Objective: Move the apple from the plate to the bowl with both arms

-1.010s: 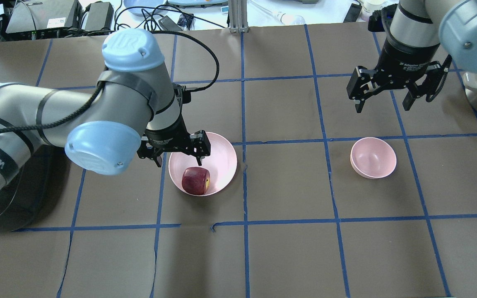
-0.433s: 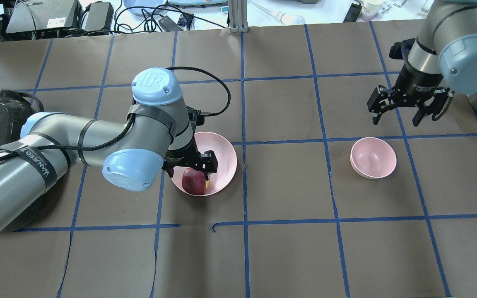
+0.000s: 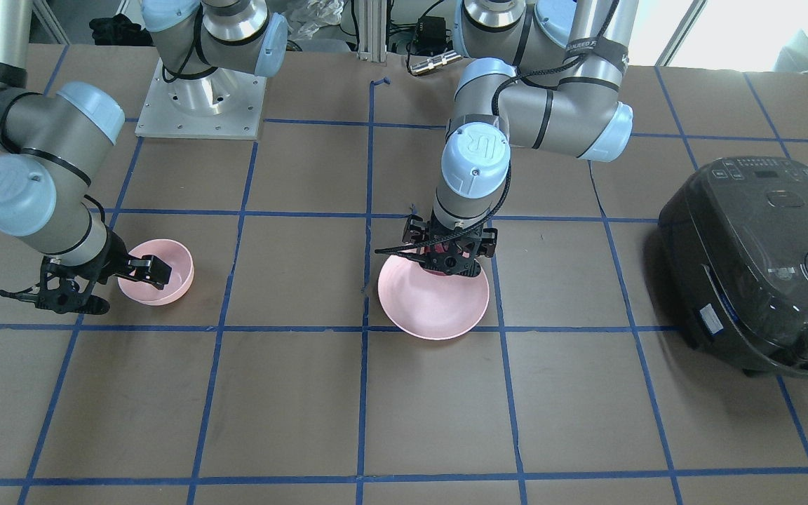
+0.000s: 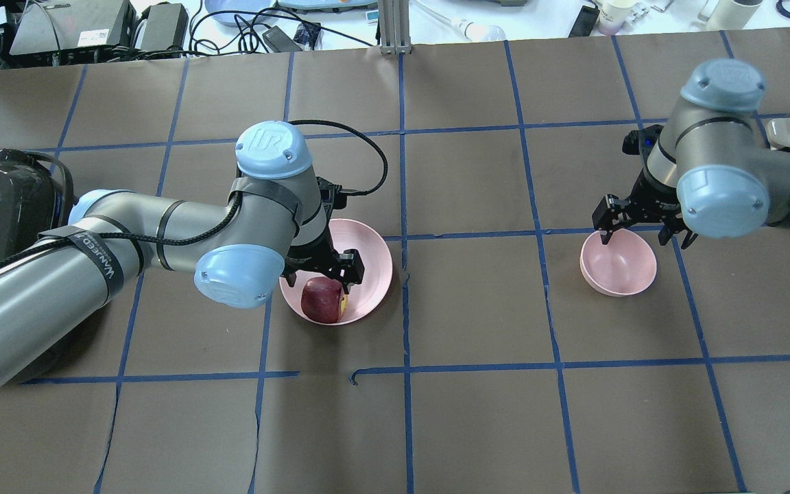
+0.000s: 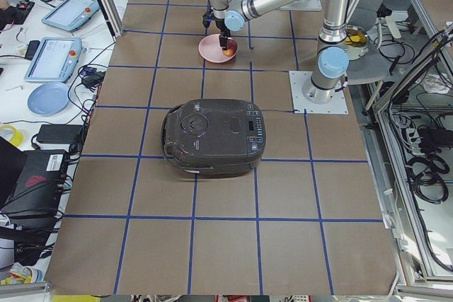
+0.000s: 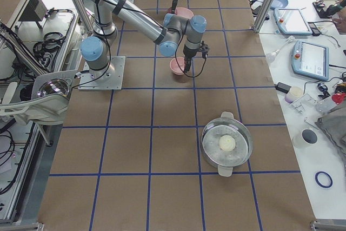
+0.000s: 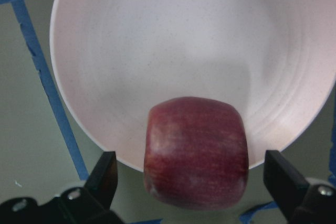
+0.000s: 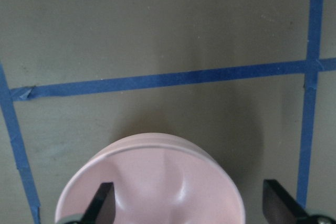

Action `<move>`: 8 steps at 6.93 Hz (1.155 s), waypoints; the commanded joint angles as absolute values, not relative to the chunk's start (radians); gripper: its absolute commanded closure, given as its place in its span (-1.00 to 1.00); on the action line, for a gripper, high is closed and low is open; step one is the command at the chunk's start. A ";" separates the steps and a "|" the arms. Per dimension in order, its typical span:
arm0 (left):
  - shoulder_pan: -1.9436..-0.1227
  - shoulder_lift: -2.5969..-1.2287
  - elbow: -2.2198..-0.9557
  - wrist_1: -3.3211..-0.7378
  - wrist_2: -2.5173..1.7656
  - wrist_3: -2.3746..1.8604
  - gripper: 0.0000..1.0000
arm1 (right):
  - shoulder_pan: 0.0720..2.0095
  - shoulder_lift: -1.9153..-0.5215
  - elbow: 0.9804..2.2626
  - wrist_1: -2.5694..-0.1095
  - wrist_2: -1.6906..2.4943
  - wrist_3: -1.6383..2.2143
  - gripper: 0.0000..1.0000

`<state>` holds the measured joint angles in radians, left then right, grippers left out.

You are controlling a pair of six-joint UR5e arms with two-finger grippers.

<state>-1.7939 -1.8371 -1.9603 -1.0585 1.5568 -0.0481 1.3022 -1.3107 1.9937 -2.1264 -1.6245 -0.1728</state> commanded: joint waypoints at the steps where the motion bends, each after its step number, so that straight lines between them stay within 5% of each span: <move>1: -1.793 -1.856 -1.965 -1.055 1.557 -0.057 -1.00 | 1.252 -1.305 2.069 -2.163 -1.621 -0.216 -0.75; 2: -1.793 -1.858 -1.967 -1.060 1.555 -0.060 -1.00 | 1.250 -1.305 2.078 -2.161 -1.621 -0.207 0.38; 3: -1.795 -1.859 -1.967 -1.060 1.549 -0.066 -1.00 | 1.250 -1.305 2.071 -2.161 -1.624 -0.215 0.99; 6: -1.795 -1.864 -1.965 -1.065 1.557 -0.058 0.02 | 1.252 -1.324 2.033 -2.143 -1.538 -0.209 1.00; 8: -1.795 -1.864 -1.953 -1.063 1.562 -0.054 0.31 | 1.278 -1.354 1.970 -2.045 -1.470 -0.186 1.00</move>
